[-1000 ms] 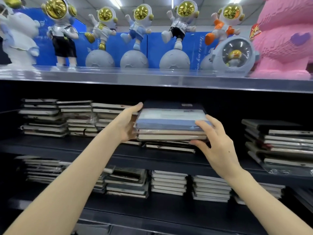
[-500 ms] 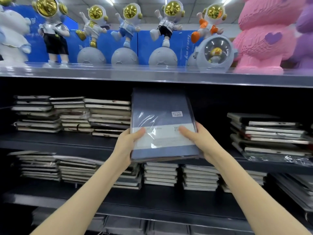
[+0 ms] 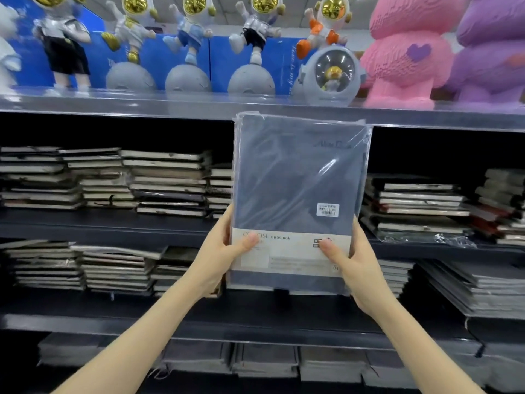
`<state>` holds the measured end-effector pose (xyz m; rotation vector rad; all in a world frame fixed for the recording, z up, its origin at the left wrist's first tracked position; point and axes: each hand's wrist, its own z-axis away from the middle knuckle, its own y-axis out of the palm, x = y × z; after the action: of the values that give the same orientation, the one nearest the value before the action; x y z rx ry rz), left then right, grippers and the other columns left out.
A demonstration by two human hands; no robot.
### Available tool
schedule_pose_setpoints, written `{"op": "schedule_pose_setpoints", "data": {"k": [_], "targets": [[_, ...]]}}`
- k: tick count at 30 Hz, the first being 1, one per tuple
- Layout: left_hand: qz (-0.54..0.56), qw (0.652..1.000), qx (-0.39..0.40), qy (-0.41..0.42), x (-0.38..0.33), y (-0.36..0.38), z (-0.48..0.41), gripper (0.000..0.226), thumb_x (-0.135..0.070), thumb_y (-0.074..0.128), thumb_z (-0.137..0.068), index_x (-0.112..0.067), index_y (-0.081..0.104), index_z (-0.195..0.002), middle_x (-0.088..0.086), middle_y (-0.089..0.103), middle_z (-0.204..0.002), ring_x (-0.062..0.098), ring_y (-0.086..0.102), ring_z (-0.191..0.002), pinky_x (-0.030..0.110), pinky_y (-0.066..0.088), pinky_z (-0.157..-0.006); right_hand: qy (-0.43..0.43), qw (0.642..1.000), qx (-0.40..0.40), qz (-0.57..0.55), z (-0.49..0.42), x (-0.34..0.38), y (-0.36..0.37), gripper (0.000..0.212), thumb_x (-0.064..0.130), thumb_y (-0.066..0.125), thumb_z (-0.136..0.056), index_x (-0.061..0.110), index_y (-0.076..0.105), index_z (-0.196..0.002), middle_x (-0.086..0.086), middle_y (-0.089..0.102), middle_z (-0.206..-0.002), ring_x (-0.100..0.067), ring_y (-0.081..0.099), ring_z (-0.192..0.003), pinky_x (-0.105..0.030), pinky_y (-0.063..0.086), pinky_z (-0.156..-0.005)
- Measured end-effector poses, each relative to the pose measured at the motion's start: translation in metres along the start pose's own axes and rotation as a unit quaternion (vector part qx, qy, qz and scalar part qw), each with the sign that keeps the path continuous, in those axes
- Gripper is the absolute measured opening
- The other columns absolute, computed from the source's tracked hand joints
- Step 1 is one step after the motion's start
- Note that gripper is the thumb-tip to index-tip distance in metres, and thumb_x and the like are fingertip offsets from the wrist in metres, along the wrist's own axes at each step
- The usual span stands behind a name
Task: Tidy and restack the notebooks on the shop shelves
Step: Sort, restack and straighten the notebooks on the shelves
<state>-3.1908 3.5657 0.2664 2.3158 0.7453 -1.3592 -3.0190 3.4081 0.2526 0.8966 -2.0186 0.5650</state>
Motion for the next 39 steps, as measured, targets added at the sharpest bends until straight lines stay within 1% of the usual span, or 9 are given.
{"op": "schedule_pose_setpoints", "data": {"k": [7, 10, 14, 21, 25, 29, 31, 35, 39], "targets": [[-0.024, 0.998, 0.0, 0.061, -0.016, 0.006, -0.048, 0.061, -0.01, 0.063, -0.082, -0.013, 0.04, -0.139, -0.002, 0.062, -0.126, 0.014, 0.06, -0.115, 0.021, 0.05, -0.086, -0.055, 0.998, -0.007, 0.016, -0.052, 0.018, -0.011, 0.065, 0.016, 0.062, -0.09, 0.025, 0.032, -0.146, 0.005, 0.056, -0.134, -0.011, 0.056, -0.12, -0.038, 0.047, -0.102], [-0.035, 0.997, -0.013, 0.062, -0.015, 0.003, -0.066, 0.06, -0.006, 0.062, -0.085, -0.015, 0.041, -0.139, -0.006, 0.062, -0.125, 0.01, 0.06, -0.113, 0.019, 0.05, -0.085, -0.073, 0.997, -0.002, 0.018, -0.073, 0.015, -0.01, 0.066, 0.011, 0.061, -0.09, 0.026, 0.031, -0.146, 0.005, 0.055, -0.135, -0.012, 0.054, -0.122, -0.034, 0.047, -0.102], [-0.038, 0.997, -0.015, 0.059, -0.005, -0.004, -0.08, 0.06, -0.002, 0.062, -0.085, -0.014, 0.04, -0.14, -0.007, 0.06, -0.126, 0.007, 0.06, -0.112, 0.018, 0.05, -0.083, -0.082, 0.996, -0.009, 0.02, -0.082, 0.006, -0.008, 0.07, 0.018, 0.064, -0.087, 0.026, 0.029, -0.147, 0.005, 0.053, -0.137, -0.012, 0.052, -0.125, -0.038, 0.043, -0.106], [-0.055, 0.998, -0.009, 0.012, 0.023, -0.002, -0.081, 0.084, -0.025, 0.066, -0.077, -0.022, 0.022, -0.148, -0.004, 0.049, -0.139, 0.009, 0.052, -0.123, 0.018, 0.047, -0.095, -0.069, 0.997, -0.011, 0.027, -0.08, -0.018, -0.009, 0.071, 0.019, 0.063, -0.087, 0.022, 0.027, -0.148, 0.002, 0.05, -0.14, -0.014, 0.049, -0.128, -0.043, 0.039, -0.109], [-0.023, 0.999, -0.029, 0.022, 0.022, 0.011, -0.082, 0.074, -0.018, 0.06, -0.087, -0.024, 0.019, -0.148, -0.007, 0.05, -0.136, -0.004, 0.058, -0.108, 0.009, 0.048, -0.08, -0.05, 0.998, -0.011, 0.023, -0.079, -0.027, -0.009, 0.066, 0.02, 0.061, -0.089, 0.025, 0.028, -0.146, 0.007, 0.053, -0.136, -0.009, 0.052, -0.124, -0.04, 0.041, -0.108], [-0.009, 0.991, -0.105, 0.087, 0.009, 0.023, -0.088, 0.087, -0.037, 0.059, -0.08, -0.032, 0.008, -0.15, -0.011, 0.03, -0.15, 0.001, 0.038, -0.132, 0.018, 0.038, -0.103, -0.027, 1.0, -0.003, 0.011, -0.079, -0.031, -0.01, 0.071, 0.03, 0.061, -0.087, 0.028, 0.024, -0.147, 0.01, 0.05, -0.14, -0.006, 0.049, -0.126, -0.039, 0.038, -0.111], [-0.002, 0.985, -0.126, 0.115, 0.005, 0.029, -0.09, 0.088, -0.037, 0.058, -0.08, -0.036, 0.003, -0.149, -0.014, 0.02, -0.154, 0.002, 0.03, -0.136, 0.023, 0.033, -0.11, -0.023, 1.0, 0.0, 0.005, -0.08, -0.032, -0.01, 0.069, 0.029, 0.061, -0.088, 0.029, 0.024, -0.146, 0.011, 0.05, -0.139, -0.006, 0.05, -0.126, -0.037, 0.038, -0.11], [-0.013, 0.984, -0.119, 0.133, 0.008, 0.027, -0.092, 0.082, -0.029, 0.056, -0.084, -0.034, 0.006, -0.149, -0.024, 0.026, -0.146, -0.012, 0.034, -0.127, 0.009, 0.036, -0.101, -0.014, 1.0, 0.022, 0.008, -0.084, -0.03, -0.014, 0.065, 0.026, 0.063, -0.088, 0.035, 0.029, -0.143, 0.014, 0.053, -0.135, -0.006, 0.052, -0.124, -0.033, 0.042, -0.106], [-0.03, 0.988, -0.084, 0.129, 0.011, 0.018, -0.094, 0.079, -0.029, 0.055, -0.087, -0.029, 0.009, -0.151, -0.013, 0.024, -0.154, 0.001, 0.033, -0.136, 0.014, 0.035, -0.105, -0.012, 0.999, 0.002, -0.034, -0.092, -0.017, -0.014, 0.063, 0.04, 0.065, -0.085, 0.033, 0.037, -0.141, 0.013, 0.056, -0.133, -0.009, 0.052, -0.124, -0.038, 0.04, -0.108]]}}
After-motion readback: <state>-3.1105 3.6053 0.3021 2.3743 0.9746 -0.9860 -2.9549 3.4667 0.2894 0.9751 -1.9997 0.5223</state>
